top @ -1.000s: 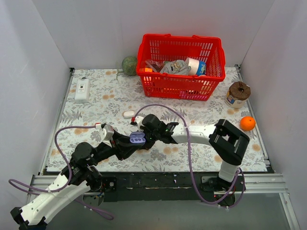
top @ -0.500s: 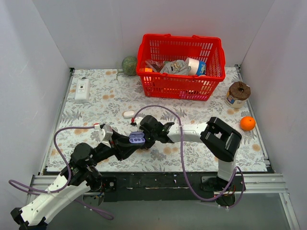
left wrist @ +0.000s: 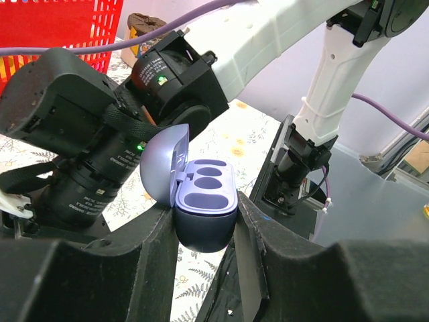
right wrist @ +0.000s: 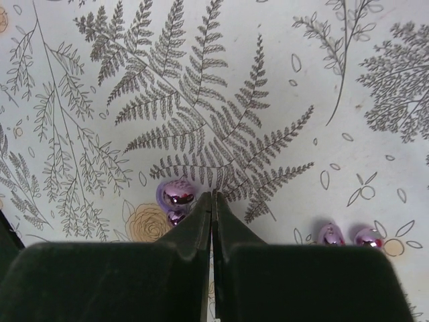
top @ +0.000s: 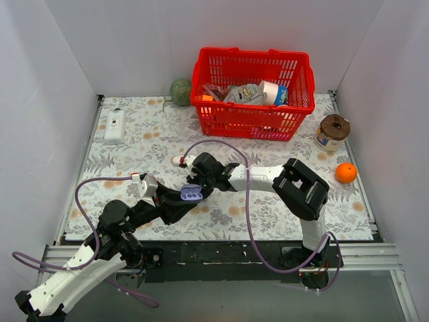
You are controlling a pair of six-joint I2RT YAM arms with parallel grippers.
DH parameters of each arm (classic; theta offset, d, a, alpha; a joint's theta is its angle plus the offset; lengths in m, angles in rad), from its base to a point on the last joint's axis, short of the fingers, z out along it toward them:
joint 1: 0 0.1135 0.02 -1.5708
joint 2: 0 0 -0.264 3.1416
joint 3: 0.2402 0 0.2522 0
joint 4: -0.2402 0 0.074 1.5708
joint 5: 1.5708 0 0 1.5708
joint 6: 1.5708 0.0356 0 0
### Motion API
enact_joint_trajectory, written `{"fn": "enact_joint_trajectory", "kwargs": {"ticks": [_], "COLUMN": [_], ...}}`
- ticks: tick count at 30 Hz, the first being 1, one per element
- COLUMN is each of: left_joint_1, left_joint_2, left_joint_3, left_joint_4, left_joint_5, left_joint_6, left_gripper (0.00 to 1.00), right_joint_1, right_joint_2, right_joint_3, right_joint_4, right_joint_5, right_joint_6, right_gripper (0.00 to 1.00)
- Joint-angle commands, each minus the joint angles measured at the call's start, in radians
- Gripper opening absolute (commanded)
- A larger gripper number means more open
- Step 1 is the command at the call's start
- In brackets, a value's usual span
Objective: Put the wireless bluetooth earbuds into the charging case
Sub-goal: Adjust the earbud at the center of the board.
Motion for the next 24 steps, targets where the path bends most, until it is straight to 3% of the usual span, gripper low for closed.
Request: {"fn": "enact_joint_trajectory", "kwargs": {"ticks": [1, 15, 24], "left_joint_1": [-0.003, -0.003, -0.003], "left_joint_2": [0.002, 0.000, -0.015], "left_joint_3": [0.025, 0.028, 0.035], "left_joint_4": [0.008, 0.006, 0.003], "left_joint_5": [-0.017, -0.015, -0.018], "left_joint_6": [0.003, -0.002, -0.009], "left_gripper": [0.00, 0.00, 0.00], "right_joint_1": [-0.017, -0.021, 0.067], "right_joint_2": [0.038, -0.157, -0.085], "right_joint_3": [0.070, -0.044, -0.002], "right_joint_4": [-0.046, 0.021, 0.003], "right_joint_5": [-0.002, -0.033, -0.044], "right_joint_6": [-0.060, -0.011, -0.016], "right_gripper": [0.06, 0.39, 0.51]}}
